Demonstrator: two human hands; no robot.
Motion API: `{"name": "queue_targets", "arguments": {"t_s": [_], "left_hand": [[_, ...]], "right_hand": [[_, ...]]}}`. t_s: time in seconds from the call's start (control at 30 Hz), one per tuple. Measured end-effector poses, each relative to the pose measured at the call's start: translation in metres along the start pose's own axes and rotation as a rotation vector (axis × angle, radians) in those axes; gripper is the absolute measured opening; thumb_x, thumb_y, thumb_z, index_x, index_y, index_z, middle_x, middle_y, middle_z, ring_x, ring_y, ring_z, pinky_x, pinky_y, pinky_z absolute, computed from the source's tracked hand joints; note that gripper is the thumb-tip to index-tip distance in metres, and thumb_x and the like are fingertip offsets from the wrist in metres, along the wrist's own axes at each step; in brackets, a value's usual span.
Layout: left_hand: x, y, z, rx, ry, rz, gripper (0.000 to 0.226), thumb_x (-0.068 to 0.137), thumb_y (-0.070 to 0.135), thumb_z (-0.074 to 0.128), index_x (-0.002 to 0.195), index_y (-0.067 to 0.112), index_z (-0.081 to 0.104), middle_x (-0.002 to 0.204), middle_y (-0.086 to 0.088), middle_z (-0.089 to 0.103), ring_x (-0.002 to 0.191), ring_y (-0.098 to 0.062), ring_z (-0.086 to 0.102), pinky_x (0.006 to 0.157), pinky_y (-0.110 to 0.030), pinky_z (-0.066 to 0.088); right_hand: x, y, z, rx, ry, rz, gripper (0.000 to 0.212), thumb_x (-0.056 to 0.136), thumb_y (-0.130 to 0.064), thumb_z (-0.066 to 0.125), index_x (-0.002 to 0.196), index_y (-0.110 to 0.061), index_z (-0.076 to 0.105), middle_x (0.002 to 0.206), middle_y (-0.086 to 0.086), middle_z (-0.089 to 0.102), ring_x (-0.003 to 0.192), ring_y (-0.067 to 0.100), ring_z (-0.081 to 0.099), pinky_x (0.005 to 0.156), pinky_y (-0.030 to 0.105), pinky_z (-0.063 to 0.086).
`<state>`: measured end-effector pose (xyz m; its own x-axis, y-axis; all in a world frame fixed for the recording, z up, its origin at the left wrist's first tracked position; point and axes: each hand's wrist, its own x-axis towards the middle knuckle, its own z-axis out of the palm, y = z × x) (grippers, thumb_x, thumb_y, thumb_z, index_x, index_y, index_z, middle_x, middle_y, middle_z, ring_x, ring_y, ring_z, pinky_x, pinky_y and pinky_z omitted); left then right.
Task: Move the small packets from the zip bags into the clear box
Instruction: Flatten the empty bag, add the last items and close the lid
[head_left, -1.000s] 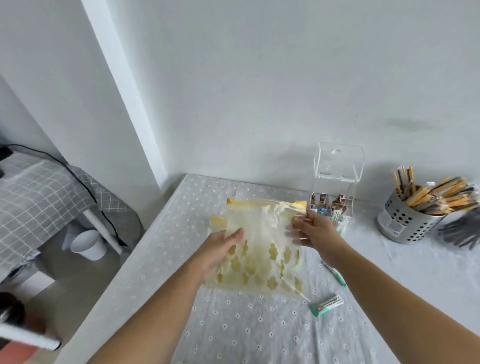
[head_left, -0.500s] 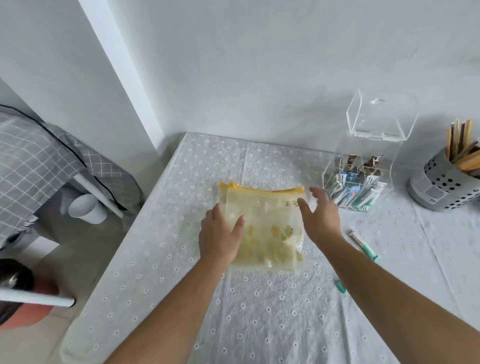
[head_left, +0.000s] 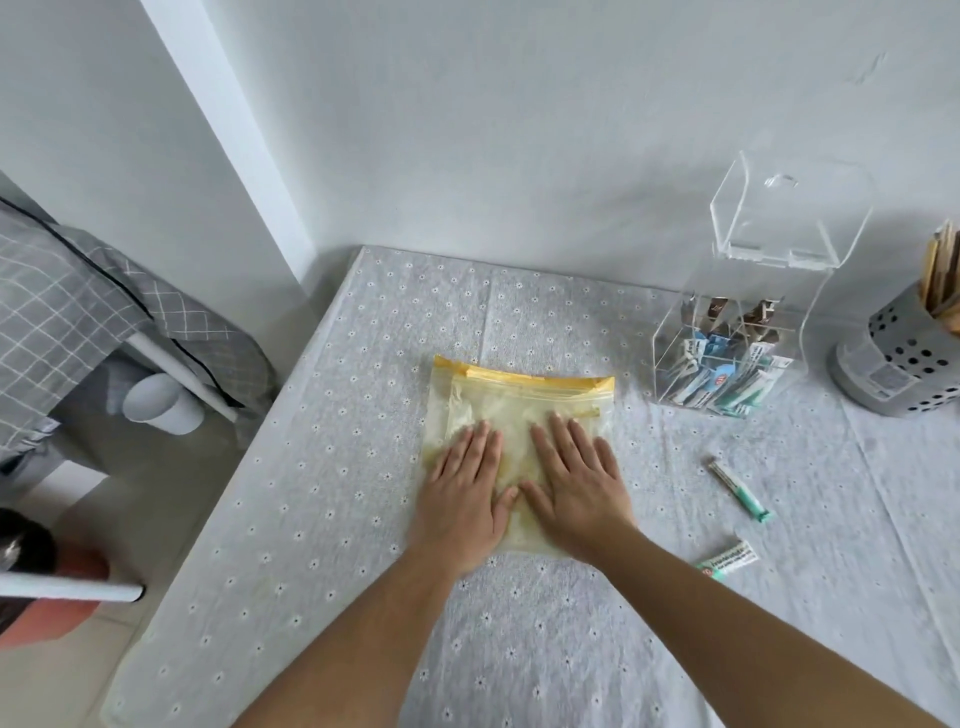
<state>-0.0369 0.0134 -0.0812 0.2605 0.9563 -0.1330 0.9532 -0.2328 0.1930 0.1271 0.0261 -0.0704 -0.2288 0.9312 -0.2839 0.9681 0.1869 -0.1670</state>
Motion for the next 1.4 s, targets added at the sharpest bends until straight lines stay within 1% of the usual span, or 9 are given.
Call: {"name": "queue_targets", "arguments": {"t_s": [0.23,0.37,0.5,0.67,0.77,0.9,1.17,1.27,1.4], "left_hand": [[0.0,0.001,-0.002,0.029,-0.032,-0.012,0.072,0.084,0.057,-0.016,0.146,0.02,-0.016,0.157,0.002,-0.016,0.146,-0.016,-0.015,0.121,-0.038,0.0],[0.005,0.001,-0.011,0.044,-0.144,-0.021,0.066,0.095,0.053,0.007,0.148,0.02,-0.014,0.157,0.002,-0.019,0.145,-0.014,-0.017,0.121,-0.035,-0.005],[0.012,0.009,-0.034,0.019,-0.24,-0.062,0.068,0.098,0.048,0.026,0.15,0.018,-0.004,0.16,0.001,-0.011,0.147,-0.015,-0.008,0.119,-0.035,0.002],[0.008,0.065,-0.05,-0.037,-0.067,-0.019,0.062,0.096,0.041,0.037,0.149,0.016,0.015,0.16,-0.001,0.007,0.147,-0.016,0.005,0.119,-0.035,0.01],[0.008,0.112,-0.046,-0.067,-0.097,0.066,0.053,0.095,0.039,0.04,0.142,0.017,0.031,0.158,-0.004,0.016,0.146,-0.018,0.01,0.117,-0.036,0.015],[0.01,0.159,-0.034,-0.086,-0.125,0.14,0.048,0.092,0.042,0.046,0.133,0.019,0.045,0.153,-0.001,0.028,0.142,-0.017,0.018,0.114,-0.036,0.019],[0.0,0.202,-0.006,0.004,-0.098,0.201,0.025,0.091,0.036,0.05,0.105,0.017,0.059,0.118,0.002,0.054,0.116,-0.02,0.044,0.096,-0.034,0.033],[-0.003,0.207,-0.011,-0.014,-0.105,0.152,0.022,0.093,0.032,0.047,0.103,0.016,0.058,0.11,0.0,0.059,0.106,-0.02,0.051,0.089,-0.032,0.037],[0.001,0.21,-0.032,-0.229,-0.136,0.017,0.009,0.091,0.022,0.054,0.093,0.013,0.057,0.09,-0.005,0.068,0.079,-0.021,0.062,0.072,-0.033,0.05]], "right_hand": [[0.002,0.004,0.003,-0.031,0.011,-0.022,0.07,0.087,-0.061,-0.005,0.147,-0.029,-0.02,0.155,-0.003,-0.027,0.144,0.017,-0.022,0.119,0.04,-0.01],[-0.002,0.014,-0.006,-0.049,-0.056,-0.089,0.079,0.08,-0.065,-0.01,0.149,-0.027,-0.015,0.157,-0.004,-0.022,0.142,0.012,-0.022,0.118,0.036,-0.01],[-0.02,0.038,-0.03,0.038,-0.077,-0.082,0.061,0.097,-0.051,0.029,0.15,-0.025,0.015,0.161,-0.007,0.008,0.148,0.011,0.006,0.12,0.034,0.008],[-0.049,0.093,-0.055,0.297,0.216,0.155,0.038,0.095,-0.035,0.047,0.13,-0.021,0.053,0.138,-0.002,0.052,0.128,0.017,0.046,0.104,0.03,0.037],[-0.066,0.134,-0.059,0.374,0.285,0.338,0.034,0.093,-0.033,0.053,0.123,-0.018,0.06,0.129,0.003,0.059,0.119,0.021,0.053,0.098,0.032,0.043],[-0.081,0.166,-0.05,0.311,0.182,0.4,0.038,0.091,-0.043,0.052,0.12,-0.02,0.059,0.123,0.001,0.058,0.115,0.021,0.053,0.092,0.033,0.046],[-0.083,0.179,-0.042,0.24,0.182,0.329,0.017,0.088,-0.026,0.055,0.099,-0.017,0.064,0.107,0.0,0.062,0.102,0.021,0.055,0.078,0.029,0.043],[-0.087,0.189,-0.052,0.441,0.153,0.339,0.005,0.084,-0.016,0.058,0.088,-0.017,0.061,0.088,0.004,0.064,0.079,0.023,0.058,0.061,0.027,0.04],[-0.092,0.202,-0.074,0.772,0.175,0.231,0.007,0.079,-0.006,0.069,0.076,-0.012,0.066,0.073,0.002,0.064,0.067,0.016,0.058,0.059,0.021,0.045]]}}
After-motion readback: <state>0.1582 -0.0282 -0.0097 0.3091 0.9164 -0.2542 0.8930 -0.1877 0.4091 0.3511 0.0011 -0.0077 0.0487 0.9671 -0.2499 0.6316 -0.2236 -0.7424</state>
